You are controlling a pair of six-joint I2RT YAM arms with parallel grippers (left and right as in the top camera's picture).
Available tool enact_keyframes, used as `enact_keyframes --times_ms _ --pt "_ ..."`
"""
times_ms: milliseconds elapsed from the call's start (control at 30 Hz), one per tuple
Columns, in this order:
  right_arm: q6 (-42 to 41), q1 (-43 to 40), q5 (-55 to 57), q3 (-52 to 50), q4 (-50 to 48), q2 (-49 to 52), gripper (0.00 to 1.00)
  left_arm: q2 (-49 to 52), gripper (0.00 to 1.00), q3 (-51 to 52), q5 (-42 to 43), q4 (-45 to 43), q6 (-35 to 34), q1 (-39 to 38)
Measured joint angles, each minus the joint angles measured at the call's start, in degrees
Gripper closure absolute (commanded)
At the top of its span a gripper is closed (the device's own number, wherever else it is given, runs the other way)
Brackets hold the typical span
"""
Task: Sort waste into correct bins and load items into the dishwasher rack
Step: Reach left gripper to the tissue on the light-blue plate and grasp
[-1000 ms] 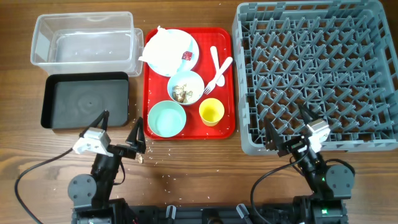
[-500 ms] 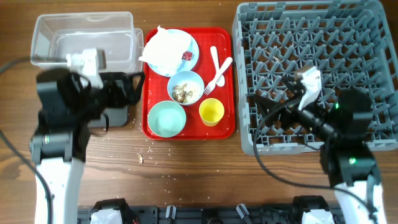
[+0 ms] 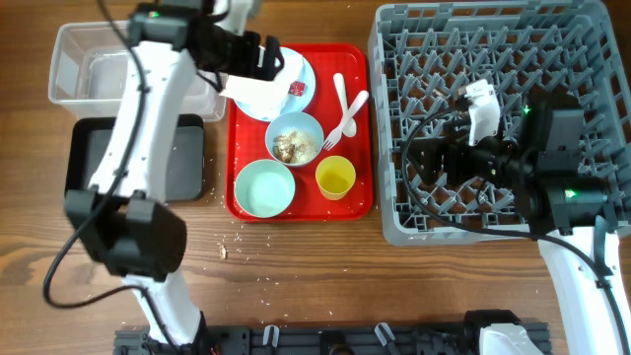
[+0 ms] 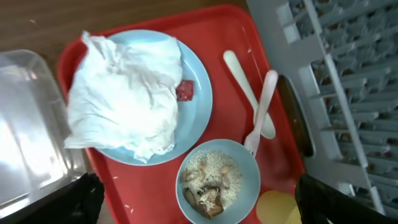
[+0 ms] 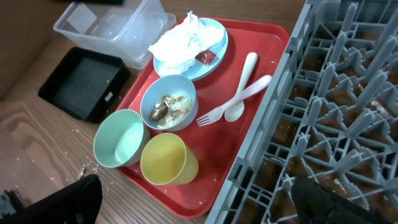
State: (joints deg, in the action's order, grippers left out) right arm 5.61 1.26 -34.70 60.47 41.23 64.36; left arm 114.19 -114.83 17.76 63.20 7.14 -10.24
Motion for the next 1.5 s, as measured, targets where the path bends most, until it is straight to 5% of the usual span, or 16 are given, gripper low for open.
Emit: enact_keyframes --times_ms 333,1033,1100,1133,1200,1267,1500 --pt "-3.4 0.0 0.3 0.0 0.1 0.1 0.00 7.3 0.00 -1.1 -3.8 -14.3 2.1 -1.0" --pt "-8.2 0.0 5.0 0.0 4.6 3.4 0.00 25.3 0.01 -1.1 -7.1 -18.2 2.5 -3.9" --pt "-8.2 0.0 5.0 0.0 4.6 3.4 0.00 25.3 0.06 -1.4 -7.3 -18.4 2.7 -4.1" --pt "-8.2 0.0 5.0 0.0 4.6 3.4 0.00 25.5 0.18 -1.4 -7.3 -18.5 2.7 -4.1" --pt "-8.2 0.0 5.2 0.0 4.6 3.4 0.00 25.7 0.67 -1.5 -7.5 -18.8 3.0 -4.1" --pt "-8.2 0.0 5.7 0.0 4.6 3.4 0.00 26.1 0.96 -1.7 -7.7 -18.9 3.3 -4.0" --pt "-8.2 0.0 6.3 0.0 4.6 3.4 0.00 26.3 0.96 -2.1 -7.4 -17.9 1.2 -3.9"
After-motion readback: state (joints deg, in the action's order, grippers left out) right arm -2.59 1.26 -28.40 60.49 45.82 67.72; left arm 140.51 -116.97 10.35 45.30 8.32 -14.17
